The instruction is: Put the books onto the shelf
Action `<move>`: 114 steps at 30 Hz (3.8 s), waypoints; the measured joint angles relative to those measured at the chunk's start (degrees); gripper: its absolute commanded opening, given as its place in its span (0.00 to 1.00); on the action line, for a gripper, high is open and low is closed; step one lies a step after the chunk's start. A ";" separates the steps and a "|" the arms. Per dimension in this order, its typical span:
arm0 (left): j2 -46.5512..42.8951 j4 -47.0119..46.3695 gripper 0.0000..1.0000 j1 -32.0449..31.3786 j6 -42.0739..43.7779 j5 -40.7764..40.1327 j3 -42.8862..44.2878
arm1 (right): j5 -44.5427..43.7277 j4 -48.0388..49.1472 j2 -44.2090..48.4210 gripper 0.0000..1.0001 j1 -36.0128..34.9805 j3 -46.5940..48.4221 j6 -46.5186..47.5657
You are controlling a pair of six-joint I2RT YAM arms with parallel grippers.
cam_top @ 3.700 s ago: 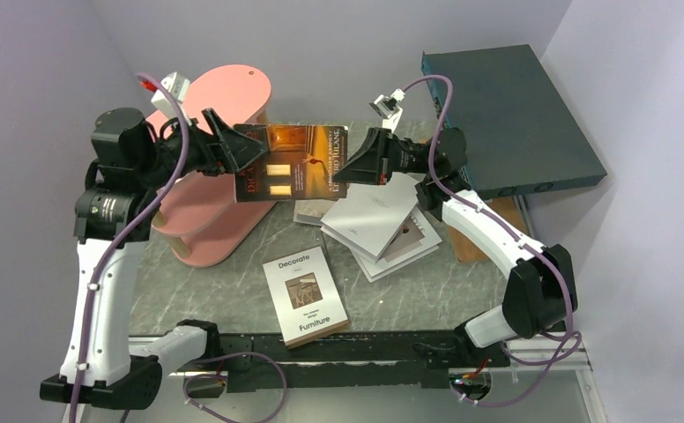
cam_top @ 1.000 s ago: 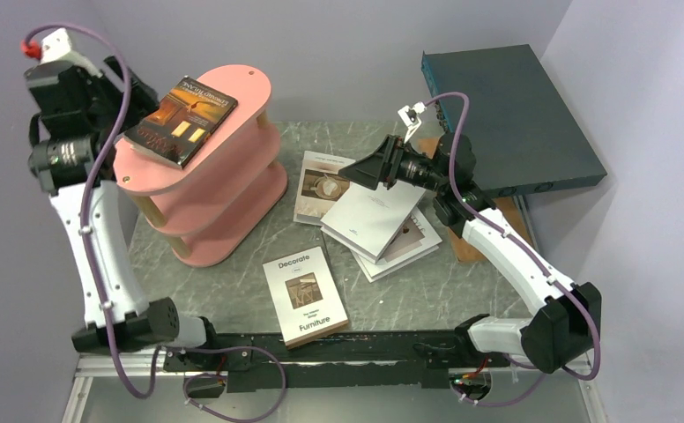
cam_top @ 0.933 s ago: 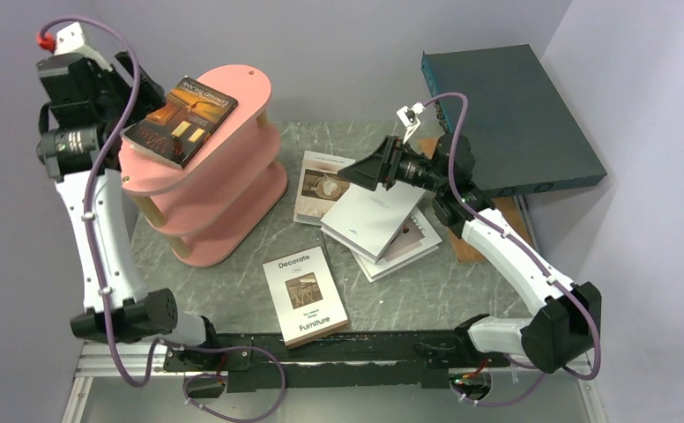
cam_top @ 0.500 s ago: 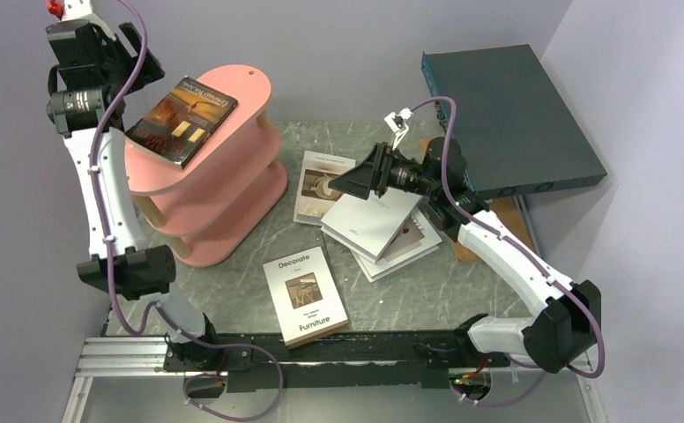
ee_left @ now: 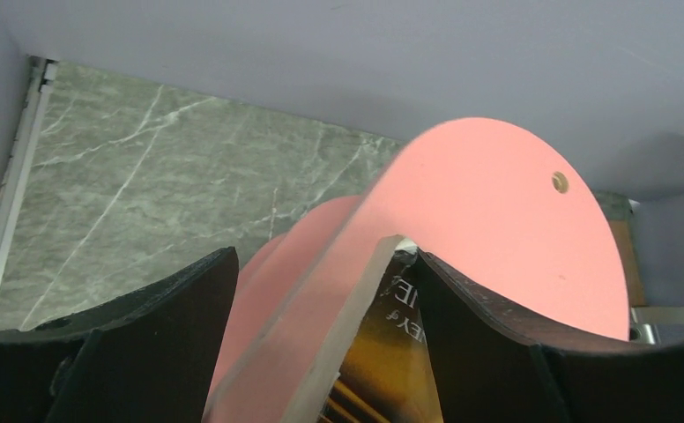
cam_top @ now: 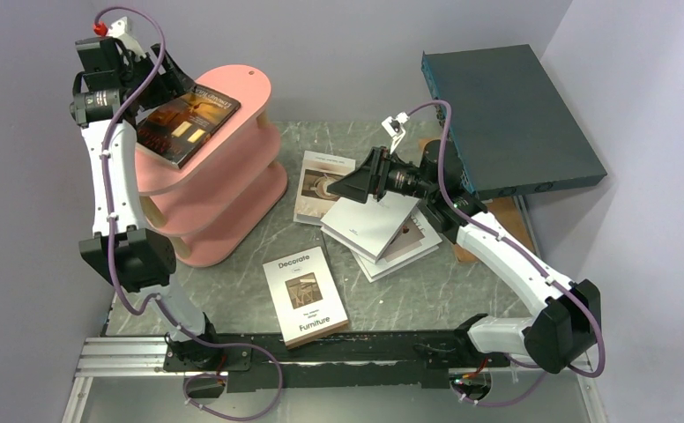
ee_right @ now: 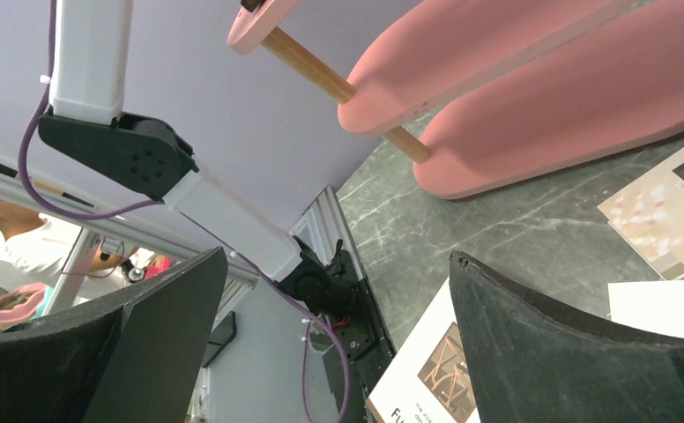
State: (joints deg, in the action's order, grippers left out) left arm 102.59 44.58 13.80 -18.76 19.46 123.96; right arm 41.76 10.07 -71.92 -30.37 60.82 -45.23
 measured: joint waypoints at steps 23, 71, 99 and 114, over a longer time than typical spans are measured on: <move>-1.88 -3.32 0.81 0.09 0.00 10.78 -2.78 | 0.24 0.96 0.04 1.00 -0.22 -2.40 -1.49; -35.17 -3.08 0.74 -19.74 3.08 -18.05 -15.04 | 1.77 3.74 -3.23 1.00 -0.85 -3.04 -2.40; -27.76 11.23 0.77 -35.80 6.05 -28.28 -23.85 | 1.99 3.82 -3.85 1.00 -0.98 -3.04 -2.84; -29.59 13.68 0.77 -35.74 6.67 -32.96 -23.43 | 2.01 4.22 -3.85 1.00 -1.53 -3.15 -2.99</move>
State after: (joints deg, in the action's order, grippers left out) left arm 72.99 58.26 -21.93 -12.10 -13.50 100.53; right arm 43.77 14.28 -75.77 -31.90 57.67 -48.23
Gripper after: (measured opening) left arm 0.771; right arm 0.997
